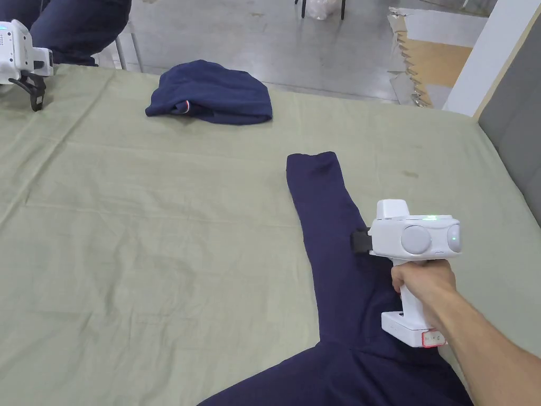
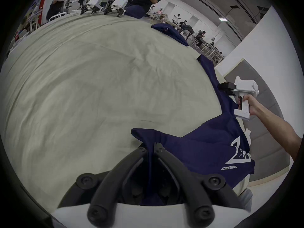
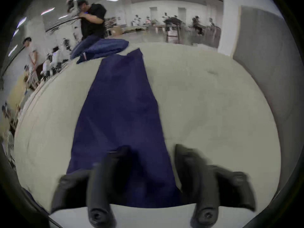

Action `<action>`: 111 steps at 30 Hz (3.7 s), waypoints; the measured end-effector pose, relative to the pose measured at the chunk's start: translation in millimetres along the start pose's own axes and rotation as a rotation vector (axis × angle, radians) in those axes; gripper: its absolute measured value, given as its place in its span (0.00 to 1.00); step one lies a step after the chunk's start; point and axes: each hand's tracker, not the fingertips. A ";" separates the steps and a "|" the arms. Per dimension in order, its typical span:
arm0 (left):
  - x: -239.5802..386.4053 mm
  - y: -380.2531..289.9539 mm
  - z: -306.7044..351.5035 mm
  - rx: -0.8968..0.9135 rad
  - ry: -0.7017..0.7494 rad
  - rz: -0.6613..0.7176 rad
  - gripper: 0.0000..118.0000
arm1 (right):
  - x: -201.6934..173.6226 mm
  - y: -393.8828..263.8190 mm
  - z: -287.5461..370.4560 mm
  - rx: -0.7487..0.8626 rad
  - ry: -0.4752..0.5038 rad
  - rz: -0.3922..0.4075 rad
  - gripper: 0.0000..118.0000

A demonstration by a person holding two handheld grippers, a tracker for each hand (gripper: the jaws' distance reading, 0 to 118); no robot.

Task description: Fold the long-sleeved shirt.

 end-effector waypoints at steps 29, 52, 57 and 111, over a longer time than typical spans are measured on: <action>157.2 172.2 286.9 0.780 -0.235 -0.399 0.08 | 29.1 72.6 640.9 0.909 -0.021 -0.002 0.00; 340.6 485.6 354.5 1.020 -0.087 -0.389 0.08 | 70.6 305.6 716.9 1.134 -0.250 -0.069 0.00; 373.3 538.0 342.8 1.077 -0.045 -0.405 0.08 | 88.9 353.4 706.3 1.200 -0.258 -0.120 0.00; 46.0 -56.7 65.6 -0.113 -0.118 -0.820 0.08 | 92.2 -328.4 388.6 0.012 -0.129 -0.069 0.00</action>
